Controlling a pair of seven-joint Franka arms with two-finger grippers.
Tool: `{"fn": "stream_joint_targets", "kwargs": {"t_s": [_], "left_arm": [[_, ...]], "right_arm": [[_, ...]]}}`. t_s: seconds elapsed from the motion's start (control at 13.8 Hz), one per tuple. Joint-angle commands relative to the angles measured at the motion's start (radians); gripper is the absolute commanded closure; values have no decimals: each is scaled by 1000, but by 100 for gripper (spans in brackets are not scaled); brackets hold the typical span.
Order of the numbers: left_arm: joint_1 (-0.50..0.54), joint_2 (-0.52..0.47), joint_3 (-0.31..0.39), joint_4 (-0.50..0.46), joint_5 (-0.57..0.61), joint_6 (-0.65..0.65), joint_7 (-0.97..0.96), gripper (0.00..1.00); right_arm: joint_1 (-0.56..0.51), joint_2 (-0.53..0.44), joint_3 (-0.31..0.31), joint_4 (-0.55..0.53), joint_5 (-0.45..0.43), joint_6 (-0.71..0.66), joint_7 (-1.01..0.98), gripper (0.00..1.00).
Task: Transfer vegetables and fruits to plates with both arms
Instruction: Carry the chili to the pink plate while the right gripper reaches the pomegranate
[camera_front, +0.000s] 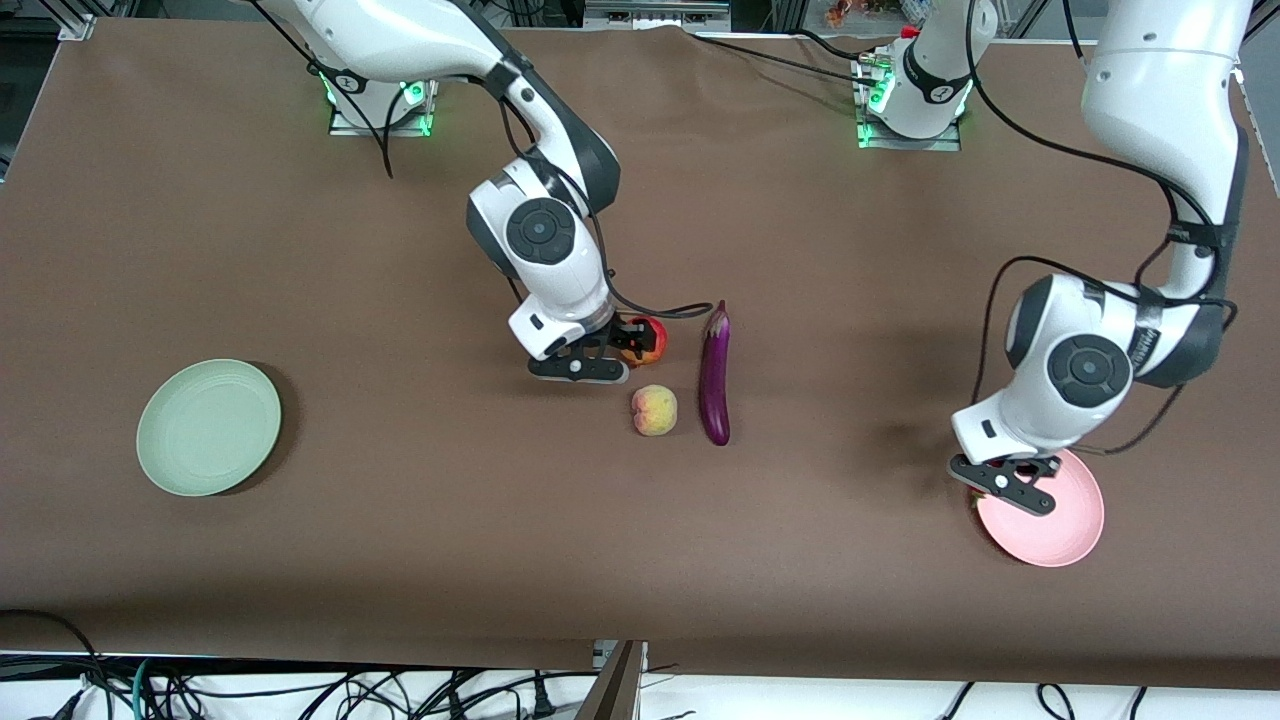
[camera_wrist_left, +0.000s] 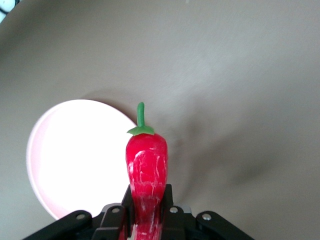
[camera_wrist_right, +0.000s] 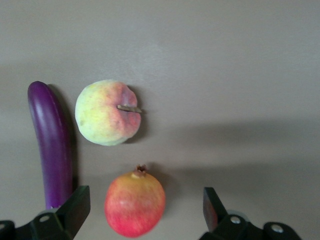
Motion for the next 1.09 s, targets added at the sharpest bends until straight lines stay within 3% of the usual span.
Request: {"fn": "stream_joint_targets", "kwargs": {"t_s": [0.0, 0.22, 0.65, 0.73, 0.8, 0.87, 1.02], "left_arm": [[17, 122, 23, 154, 40, 0, 212, 77], [19, 194, 24, 217, 43, 53, 254, 76], [54, 211, 24, 198, -16, 75, 240, 75], [54, 221, 24, 187, -18, 77, 235, 67], [60, 225, 24, 187, -18, 78, 235, 42], [63, 225, 24, 187, -18, 78, 235, 0], [65, 216, 24, 188, -18, 77, 243, 0]], "right_arm": [[26, 52, -9, 74, 6, -2, 17, 0], [56, 82, -9, 74, 1, 21, 22, 0], [76, 118, -10, 73, -17, 23, 28, 0], [80, 128, -12, 73, -23, 23, 28, 0], [81, 138, -12, 74, -29, 28, 29, 0], [83, 145, -12, 74, -31, 29, 29, 0], [92, 153, -12, 74, -35, 29, 29, 0]]}}
